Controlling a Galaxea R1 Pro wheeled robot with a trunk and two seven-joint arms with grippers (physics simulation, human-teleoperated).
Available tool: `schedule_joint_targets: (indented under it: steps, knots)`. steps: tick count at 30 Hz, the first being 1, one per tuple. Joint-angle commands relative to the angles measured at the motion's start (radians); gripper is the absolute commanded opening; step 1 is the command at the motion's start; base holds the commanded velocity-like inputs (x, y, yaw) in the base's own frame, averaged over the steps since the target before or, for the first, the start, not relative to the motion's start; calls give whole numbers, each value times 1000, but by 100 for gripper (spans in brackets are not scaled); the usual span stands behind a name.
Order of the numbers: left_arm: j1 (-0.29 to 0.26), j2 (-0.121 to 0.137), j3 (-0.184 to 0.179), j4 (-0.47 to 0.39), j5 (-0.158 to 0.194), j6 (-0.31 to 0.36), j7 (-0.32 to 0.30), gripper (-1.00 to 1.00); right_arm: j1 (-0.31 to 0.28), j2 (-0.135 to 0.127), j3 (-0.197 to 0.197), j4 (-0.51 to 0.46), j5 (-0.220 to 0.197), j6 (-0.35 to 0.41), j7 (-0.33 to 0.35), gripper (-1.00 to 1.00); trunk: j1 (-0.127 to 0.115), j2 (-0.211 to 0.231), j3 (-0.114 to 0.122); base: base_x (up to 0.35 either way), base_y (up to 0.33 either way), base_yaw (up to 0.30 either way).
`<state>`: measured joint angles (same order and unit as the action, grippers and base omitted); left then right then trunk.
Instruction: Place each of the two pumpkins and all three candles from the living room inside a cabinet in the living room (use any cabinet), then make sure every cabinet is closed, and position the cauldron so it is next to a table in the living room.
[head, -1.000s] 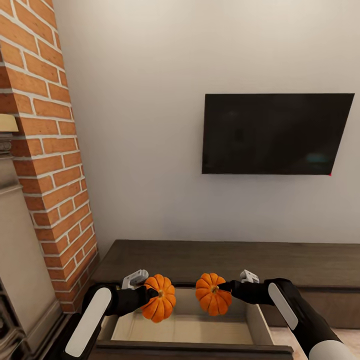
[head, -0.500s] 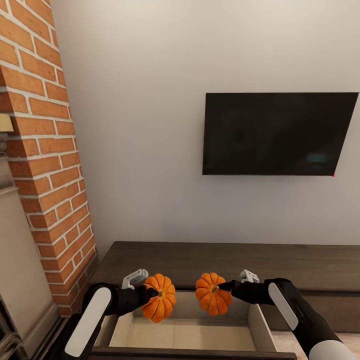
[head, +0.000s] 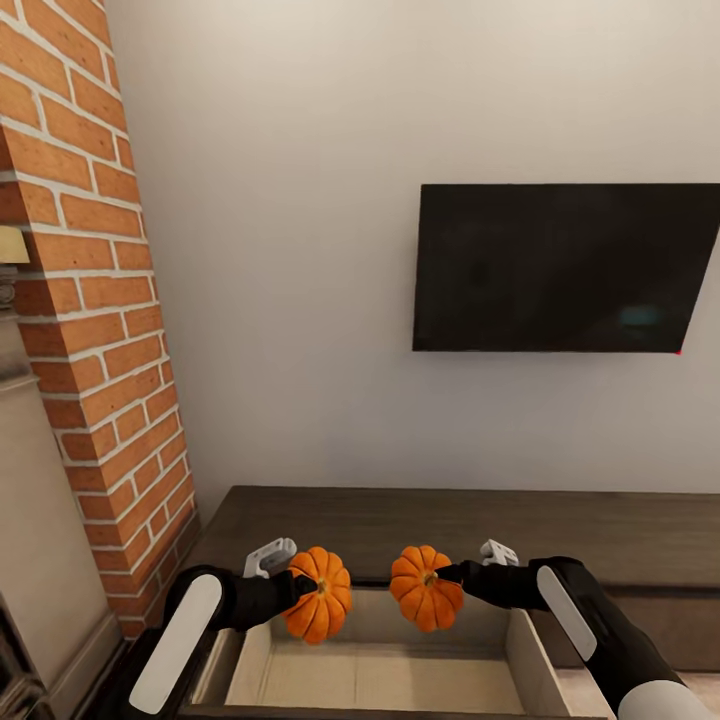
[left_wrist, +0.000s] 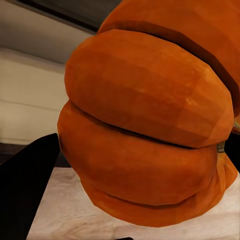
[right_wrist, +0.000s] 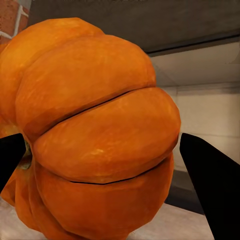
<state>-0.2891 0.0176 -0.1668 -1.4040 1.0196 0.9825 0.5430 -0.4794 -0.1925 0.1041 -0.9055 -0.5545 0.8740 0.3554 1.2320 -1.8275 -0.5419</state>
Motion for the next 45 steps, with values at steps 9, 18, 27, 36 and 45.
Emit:
schedule_joint_targets:
  steps: [9, 18, 27, 36, 45]
  knots:
    - [-1, 1, -2, -3, 12, -1, 12, -100, -1, -1, 0, 0, 5, 2, 2, -100, 0, -1, -1, 13, 11, 0]
    - [-1, 1, -3, 6, 6, -2, 14, -100, -1, 0, -3, -1, 1, 2, 1, -100, 35, -64, -29, 0, 0, 0]
    - [-7, 1, -6, 27, 5, -4, 17, -100, -1, 0, -6, -1, -5, 2, 0, -100, 69, -127, -58, 0, 0, 0]
    - [-31, 3, -6, 87, -21, -7, 15, -100, -1, 1, -5, -1, 1, 2, -8, -100, 104, -190, -86, 0, 0, 0]
    - [-93, -28, -75, 112, -28, -45, 15, -100, -1, 1, -4, -1, 4, 1, -13, -100, 138, -253, -114, 0, 0, 0]
